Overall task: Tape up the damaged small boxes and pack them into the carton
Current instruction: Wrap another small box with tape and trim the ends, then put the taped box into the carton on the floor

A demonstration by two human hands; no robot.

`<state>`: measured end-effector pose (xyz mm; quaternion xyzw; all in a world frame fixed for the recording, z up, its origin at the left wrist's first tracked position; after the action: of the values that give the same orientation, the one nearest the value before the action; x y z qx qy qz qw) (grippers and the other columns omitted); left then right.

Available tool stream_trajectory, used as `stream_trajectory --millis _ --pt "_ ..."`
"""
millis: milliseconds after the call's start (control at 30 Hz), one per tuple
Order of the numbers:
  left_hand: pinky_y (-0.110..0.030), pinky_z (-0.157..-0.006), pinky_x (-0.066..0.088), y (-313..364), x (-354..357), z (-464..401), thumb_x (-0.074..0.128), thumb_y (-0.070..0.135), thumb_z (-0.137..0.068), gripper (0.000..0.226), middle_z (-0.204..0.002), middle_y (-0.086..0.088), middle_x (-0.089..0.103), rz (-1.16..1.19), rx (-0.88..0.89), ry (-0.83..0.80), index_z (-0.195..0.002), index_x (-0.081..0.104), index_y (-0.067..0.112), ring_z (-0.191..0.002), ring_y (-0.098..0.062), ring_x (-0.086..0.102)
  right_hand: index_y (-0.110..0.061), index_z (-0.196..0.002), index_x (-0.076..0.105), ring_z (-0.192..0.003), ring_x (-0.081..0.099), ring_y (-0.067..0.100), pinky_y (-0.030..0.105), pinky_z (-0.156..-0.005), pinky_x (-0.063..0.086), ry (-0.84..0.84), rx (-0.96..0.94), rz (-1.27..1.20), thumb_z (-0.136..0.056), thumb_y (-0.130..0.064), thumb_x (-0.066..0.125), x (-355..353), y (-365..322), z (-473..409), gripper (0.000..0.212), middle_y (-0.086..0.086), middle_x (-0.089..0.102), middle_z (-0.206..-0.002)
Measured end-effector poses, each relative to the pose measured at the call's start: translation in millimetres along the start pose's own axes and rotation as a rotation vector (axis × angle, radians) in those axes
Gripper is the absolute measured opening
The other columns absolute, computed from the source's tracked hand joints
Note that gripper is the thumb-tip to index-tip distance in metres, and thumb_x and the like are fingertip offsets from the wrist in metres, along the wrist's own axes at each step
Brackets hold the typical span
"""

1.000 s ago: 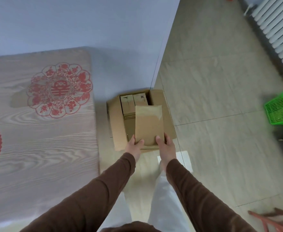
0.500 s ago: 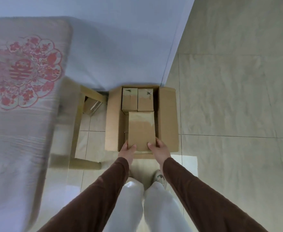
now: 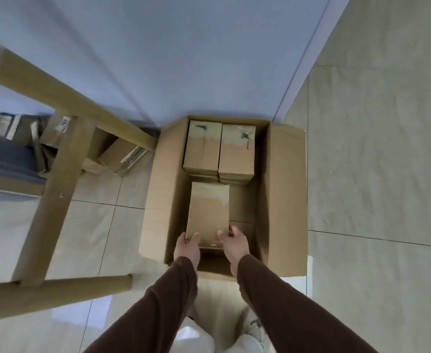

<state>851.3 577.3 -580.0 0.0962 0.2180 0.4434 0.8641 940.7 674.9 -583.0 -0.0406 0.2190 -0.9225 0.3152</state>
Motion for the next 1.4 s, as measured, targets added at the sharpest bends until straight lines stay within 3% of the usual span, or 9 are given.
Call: stream_trajectory --millis 167,367,500,633,767,900,1100,1233,1400 --pt "-0.045 -0.112 0.042 -19.0 17.0 -100.5 0.059 0.046 -0.089 0.064 -0.143 -0.010 0.053 0.034 0.003 -0.008 -0.143 0.046 0.014 -0.129 -0.033 0.053 -0.024 -0.155 0.033 -0.143 0.039 0.030 0.045 -0.116 0.036 0.022 0.008 0.001 -0.099 -0.026 0.062 22.3 8.3 -63.9 0.063 0.007 0.040 -0.157" --pt "-0.031 -0.081 0.052 -13.8 33.7 -140.3 0.060 0.031 -0.100 0.021 -0.090 -0.005 0.058 0.329 -0.149 0.033 -0.111 0.051 0.015 -0.081 -0.017 0.060 -0.022 -0.152 0.038 -0.134 0.049 0.027 0.037 -0.108 0.040 0.012 -0.062 0.047 -0.100 -0.022 0.061 42.9 13.0 -122.2 0.057 0.006 0.051 -0.147" --pt "-0.038 -0.096 0.053 -13.8 41.6 -160.1 0.061 0.037 -0.099 0.028 -0.103 -0.011 0.063 0.443 -0.214 -0.010 -0.099 0.056 0.009 -0.092 -0.023 0.064 -0.023 -0.125 0.044 -0.109 0.059 0.023 0.039 -0.099 0.047 0.021 -0.078 0.099 -0.099 -0.019 0.061 52.4 15.1 -143.5 0.031 0.007 0.061 -0.129" --pt "-0.035 -0.078 0.055 -11.4 45.1 -172.5 0.056 0.029 -0.102 0.031 -0.116 -0.019 0.061 0.462 -0.220 -0.038 -0.114 0.055 0.000 -0.088 -0.025 0.063 -0.014 -0.133 0.043 -0.101 0.058 0.021 0.034 -0.090 0.048 0.022 -0.094 0.187 -0.101 -0.011 0.056 59.2 12.4 -151.7 0.035 0.004 0.062 -0.118" --pt "-0.035 -0.083 0.055 -7.6 49.3 -166.5 0.052 0.024 -0.105 0.038 -0.135 -0.021 0.057 0.487 -0.219 -0.084 -0.133 0.049 -0.002 -0.103 -0.029 0.065 -0.010 -0.151 0.036 -0.130 0.052 0.029 0.026 -0.097 0.040 -0.056 -0.073 0.320 -0.103 -0.014 0.052 54.5 4.6 -148.9 0.050 0.013 0.052 -0.146" --pt "-0.037 -0.094 0.054 0.1 45.4 -131.7 0.052 0.021 -0.105 0.034 -0.134 -0.020 0.056 0.482 -0.168 -0.126 -0.132 0.052 0.000 -0.123 -0.030 0.060 -0.019 -0.160 0.021 -0.148 0.032 0.029 0.037 -0.118 0.029 -0.125 -0.031 0.411 -0.106 -0.030 0.048 37.0 -8.8 -112.6 0.062 0.009 0.027 -0.164" --pt "-0.034 -0.094 0.055 21.4 20.1 -24.2 0.051 0.025 -0.105 0.035 -0.109 -0.007 0.058 0.322 -0.067 -0.188 -0.136 0.054 0.010 -0.095 -0.017 0.057 -0.022 -0.156 0.035 -0.142 0.041 0.022 0.031 -0.110 0.033 -0.077 -0.065 0.205 -0.102 -0.024 0.056 9.4 -49.8 5.6 0.057 0.004 0.039 -0.158" --pt "-0.038 -0.106 0.048 49.9 -5.3 88.3 0.054 0.024 -0.103 0.043 -0.137 -0.009 0.057 0.287 0.038 -0.199 -0.145 0.048 0.016 -0.121 -0.023 0.058 -0.017 -0.152 0.040 -0.139 0.043 0.020 0.030 -0.109 0.033 -0.025 -0.149 0.188 -0.102 -0.016 0.054 -11.1 -88.1 116.0 0.052 0.003 0.043 -0.155" --pt "-0.040 -0.113 0.043 95.8 -52.5 237.7 0.055 0.021 -0.102 0.039 -0.134 0.001 0.058 0.142 0.290 -0.207 -0.142 0.054 0.023 -0.123 -0.017 0.055 -0.022 -0.134 0.053 -0.115 0.055 0.014 0.029 -0.096 0.042 0.027 -0.353 0.256 -0.101 -0.020 0.053 -27.0 -142.0 259.5 0.034 -0.002 0.058 -0.133"
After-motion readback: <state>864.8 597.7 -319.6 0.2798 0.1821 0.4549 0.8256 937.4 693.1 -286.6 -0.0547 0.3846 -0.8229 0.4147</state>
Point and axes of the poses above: each hand's wrist, its own z-axis away from the middle knuckle, its own x-axis out of the palm, y = z × x, the point moved 3 cm from there along -z, towards the middle knuckle
